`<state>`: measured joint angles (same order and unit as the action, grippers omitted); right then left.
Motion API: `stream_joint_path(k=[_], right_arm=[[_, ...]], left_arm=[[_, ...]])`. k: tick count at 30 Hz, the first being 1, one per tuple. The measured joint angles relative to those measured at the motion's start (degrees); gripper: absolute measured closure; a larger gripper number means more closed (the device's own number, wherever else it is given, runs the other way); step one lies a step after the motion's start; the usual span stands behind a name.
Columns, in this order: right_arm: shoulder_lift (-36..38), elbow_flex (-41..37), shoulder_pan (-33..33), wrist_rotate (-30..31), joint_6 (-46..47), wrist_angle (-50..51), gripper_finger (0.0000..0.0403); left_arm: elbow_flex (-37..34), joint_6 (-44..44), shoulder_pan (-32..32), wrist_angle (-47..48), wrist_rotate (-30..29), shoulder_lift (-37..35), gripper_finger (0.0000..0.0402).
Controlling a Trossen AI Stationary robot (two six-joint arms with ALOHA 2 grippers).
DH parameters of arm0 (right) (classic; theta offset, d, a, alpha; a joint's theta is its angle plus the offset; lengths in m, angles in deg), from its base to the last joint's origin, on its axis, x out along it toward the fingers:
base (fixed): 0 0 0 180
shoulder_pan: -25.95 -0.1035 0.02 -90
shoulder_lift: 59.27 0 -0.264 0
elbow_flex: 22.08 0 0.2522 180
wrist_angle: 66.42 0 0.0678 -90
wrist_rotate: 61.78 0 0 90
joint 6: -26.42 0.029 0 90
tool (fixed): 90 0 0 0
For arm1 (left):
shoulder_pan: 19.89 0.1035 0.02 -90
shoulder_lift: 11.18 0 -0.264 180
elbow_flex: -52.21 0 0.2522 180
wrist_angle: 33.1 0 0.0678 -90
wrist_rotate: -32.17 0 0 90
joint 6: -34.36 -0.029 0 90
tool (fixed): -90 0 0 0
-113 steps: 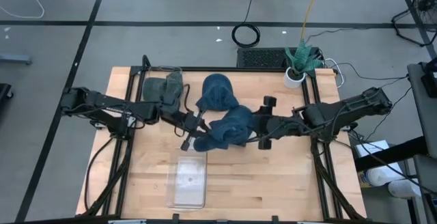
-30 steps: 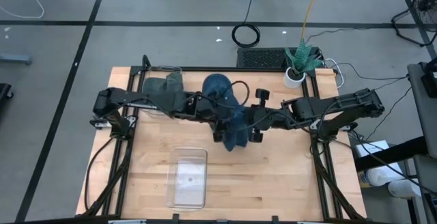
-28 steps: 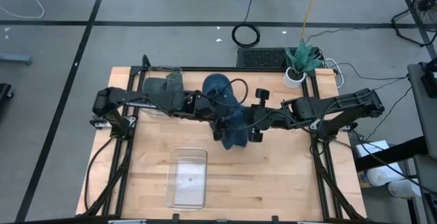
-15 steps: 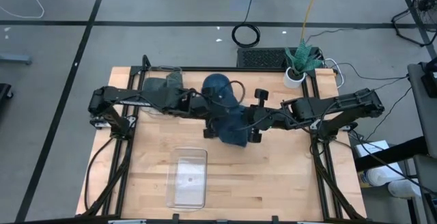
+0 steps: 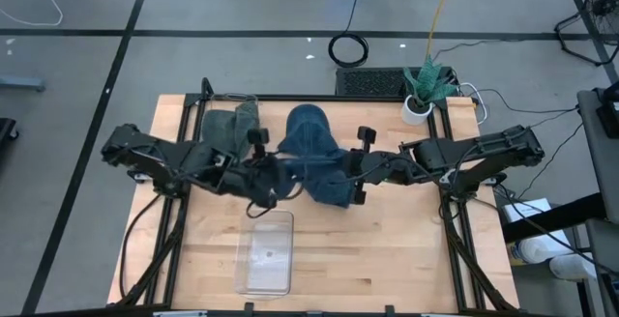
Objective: Pick & Place hat
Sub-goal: Put the bottom blue cap into the bottom transparent bin
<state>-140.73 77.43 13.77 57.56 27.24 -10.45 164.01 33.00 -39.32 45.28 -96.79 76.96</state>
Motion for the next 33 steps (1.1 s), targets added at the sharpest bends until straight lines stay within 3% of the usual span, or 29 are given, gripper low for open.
stream_joint_path(k=[6, 13, 22, 33], right_arm=[[0.26, -0.08, -0.83, -1.11, -0.01, -1.30, 0.0373], [0.65, -0.22, -2.39, -12.72, -1.12, -4.24, 0.0328], [1.20, -0.20, -3.26, -9.56, -1.33, -2.83, 0.0243], [1.13, -0.20, -3.30, -8.39, -1.09, -0.34, 0.0247]], left_arm=[[0.00, 4.04, -4.98, 6.07, -3.99, -0.07, 0.0399], [0.02, 5.95, -5.20, 7.66, -4.94, -0.24, 0.0399], [0.02, 6.36, -8.16, 7.22, -3.70, -0.22, 0.0400], [0.02, 17.57, -20.89, 7.18, -4.88, -0.13, 0.0401]])
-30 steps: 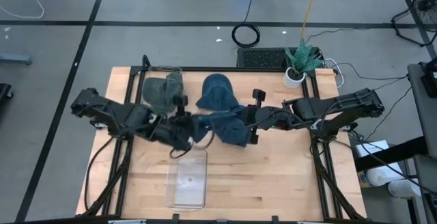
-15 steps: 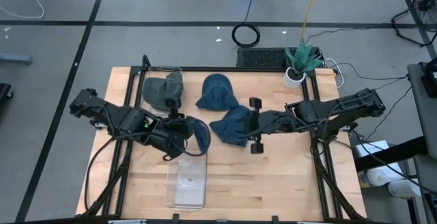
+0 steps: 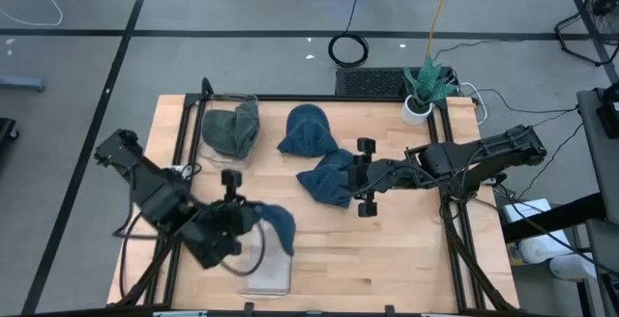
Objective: Pick & Place hat
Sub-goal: Put the bottom blue cap into the bottom transparent bin
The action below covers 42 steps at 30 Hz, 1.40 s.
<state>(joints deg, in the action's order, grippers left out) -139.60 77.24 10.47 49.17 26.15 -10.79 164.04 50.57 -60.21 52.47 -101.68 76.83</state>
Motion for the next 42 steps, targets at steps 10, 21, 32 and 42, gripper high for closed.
stream_joint_path(k=[10, 21, 32, 42], right_arm=[[0.00, 0.00, 0.00, -0.02, 1.44, 0.00, 0.0246], [-0.02, -2.60, 0.02, -0.02, 1.07, -0.90, 0.0249], [-0.02, -3.85, 0.07, -0.02, 0.87, -1.07, 0.0248], [0.00, -3.87, 0.07, -0.02, 0.46, -1.39, 0.0248]], left_arm=[[-0.90, 13.11, -7.18, 1.08, -4.59, 2.63, 0.0401], [-0.96, 25.93, -7.25, 9.70, -6.53, 12.70, 0.0401], [-0.98, 43.94, -7.83, 18.33, -7.23, 15.40, 0.0401], [-0.98, 44.56, -7.60, 18.17, -7.25, 14.60, 0.0401]])
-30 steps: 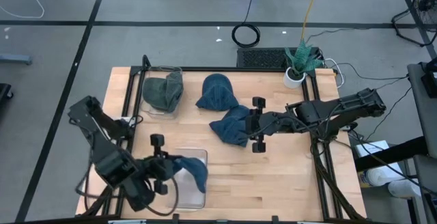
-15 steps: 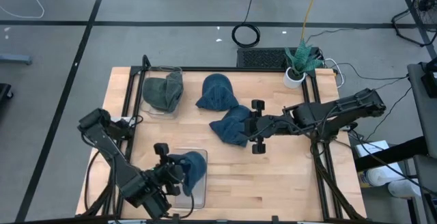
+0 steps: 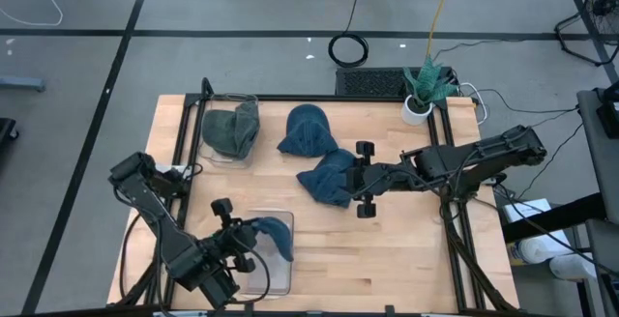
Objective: Pick & Place hat
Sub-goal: Put the bottom blue cap into the bottom transparent bin
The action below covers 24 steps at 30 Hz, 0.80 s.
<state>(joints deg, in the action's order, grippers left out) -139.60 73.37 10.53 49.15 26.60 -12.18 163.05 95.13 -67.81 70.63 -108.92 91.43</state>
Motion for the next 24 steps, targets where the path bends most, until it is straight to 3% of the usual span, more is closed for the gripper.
stream_joint_path(k=[11, 18, 24], right_arm=[[0.00, 0.00, 0.00, 0.00, 0.00, 0.01, 0.0248], [-0.02, 0.00, 0.02, -0.02, 0.00, 0.01, 0.0248], [0.00, 0.00, 0.02, -0.02, 0.43, 0.01, 0.0248]], left_arm=[[-0.56, 2.08, 0.27, -1.97, 0.27, 0.02, 0.0400], [-6.24, -0.47, 1.87, -13.78, 9.20, 0.09, 0.0400], [-8.56, -0.37, 2.55, -16.79, 11.37, 0.09, 0.0399]])
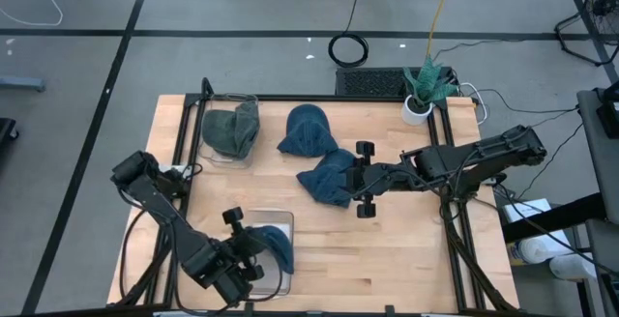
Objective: Pick & Place hat
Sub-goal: Put the bottom blue cap into the bottom transparent bin
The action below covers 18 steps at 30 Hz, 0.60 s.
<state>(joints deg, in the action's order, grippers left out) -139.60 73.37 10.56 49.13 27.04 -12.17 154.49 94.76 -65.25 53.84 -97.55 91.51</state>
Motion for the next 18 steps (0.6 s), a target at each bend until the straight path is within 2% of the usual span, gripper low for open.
stream_joint_path(k=[7, 10, 15, 18], right_arm=[[0.00, 0.00, 0.00, 0.00, -0.02, 0.00, 0.0248], [0.00, 0.00, 0.00, 0.01, -0.02, 0.00, 0.0248], [0.00, 0.00, 0.00, 0.00, -0.02, 0.00, 0.0248], [0.00, 0.00, 0.00, 0.00, -0.02, 0.00, 0.0248]], left_arm=[[-0.11, 2.55, 0.08, -0.09, 1.21, 0.00, 0.0399], [-0.13, 3.39, 0.11, -2.00, 4.82, 0.00, 0.0400], [-0.18, -1.67, 0.08, -9.31, 10.97, 0.00, 0.0398], [-0.18, -4.38, 0.07, -12.07, 11.85, 0.00, 0.0399]])
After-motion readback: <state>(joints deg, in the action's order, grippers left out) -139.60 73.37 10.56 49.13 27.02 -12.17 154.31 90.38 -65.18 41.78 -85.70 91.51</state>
